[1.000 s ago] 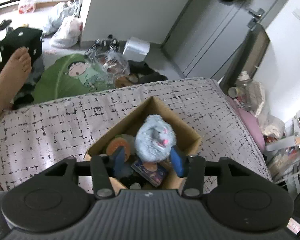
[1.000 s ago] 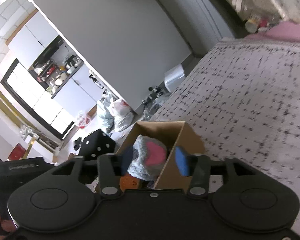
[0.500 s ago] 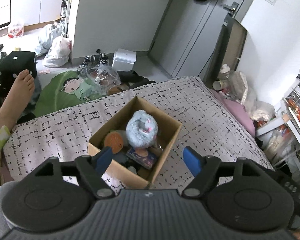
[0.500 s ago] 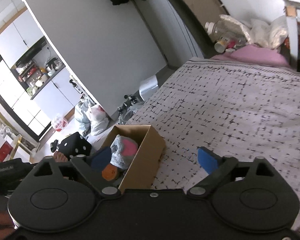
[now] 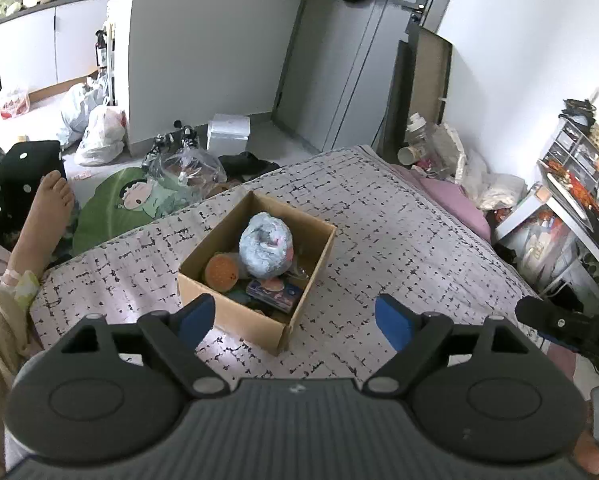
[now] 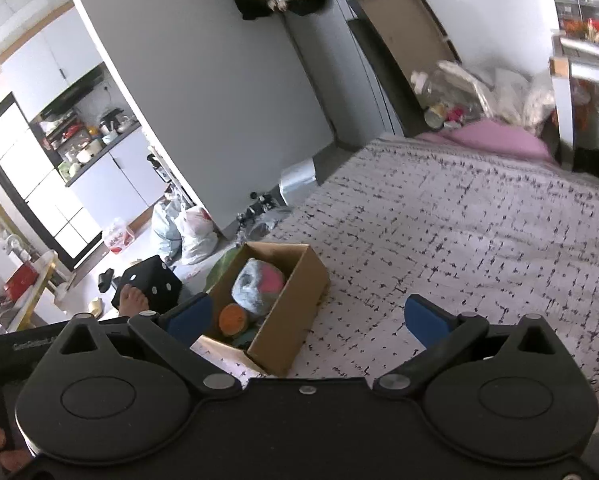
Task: Organize soft objects
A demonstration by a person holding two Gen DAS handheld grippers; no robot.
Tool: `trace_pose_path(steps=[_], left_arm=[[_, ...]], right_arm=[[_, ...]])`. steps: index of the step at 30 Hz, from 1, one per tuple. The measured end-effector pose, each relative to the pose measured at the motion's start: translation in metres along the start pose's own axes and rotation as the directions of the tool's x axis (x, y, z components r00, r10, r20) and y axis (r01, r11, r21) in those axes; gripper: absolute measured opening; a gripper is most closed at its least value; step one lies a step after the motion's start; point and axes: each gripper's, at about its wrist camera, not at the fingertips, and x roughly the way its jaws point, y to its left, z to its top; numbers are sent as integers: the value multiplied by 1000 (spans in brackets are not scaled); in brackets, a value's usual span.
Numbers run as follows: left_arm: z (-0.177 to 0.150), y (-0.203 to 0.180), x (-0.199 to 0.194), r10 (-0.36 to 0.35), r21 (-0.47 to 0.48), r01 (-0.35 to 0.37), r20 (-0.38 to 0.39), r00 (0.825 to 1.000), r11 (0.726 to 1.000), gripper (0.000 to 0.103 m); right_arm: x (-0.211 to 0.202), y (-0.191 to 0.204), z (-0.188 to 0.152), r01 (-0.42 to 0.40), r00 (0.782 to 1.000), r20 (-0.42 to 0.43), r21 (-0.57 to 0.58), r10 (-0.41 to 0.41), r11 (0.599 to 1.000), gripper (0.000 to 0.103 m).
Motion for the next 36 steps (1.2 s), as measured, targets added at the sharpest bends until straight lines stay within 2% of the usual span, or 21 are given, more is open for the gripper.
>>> trace_pose_path(steps=[6, 12, 22, 36], left_arm=[[-10, -5, -24, -1, 32, 0, 19, 1000, 999, 92], [-22, -8, -44, -1, 68, -1, 30, 1000, 998, 93], [-37, -11, -79, 14, 119, -22, 65, 998, 993, 94], [-55, -12, -114, -18, 184, -3, 117, 993, 983, 94]], right_arm=[[-25, 10, -6, 22, 1000, 7, -21, -22, 1000, 103], [-48, 18, -13, 54, 998, 32, -17, -53, 998, 103], [-71, 36, -27, 109, 994, -4, -55, -109, 993, 103], [-95, 60, -46, 150, 989, 7, -117, -150, 982, 103]])
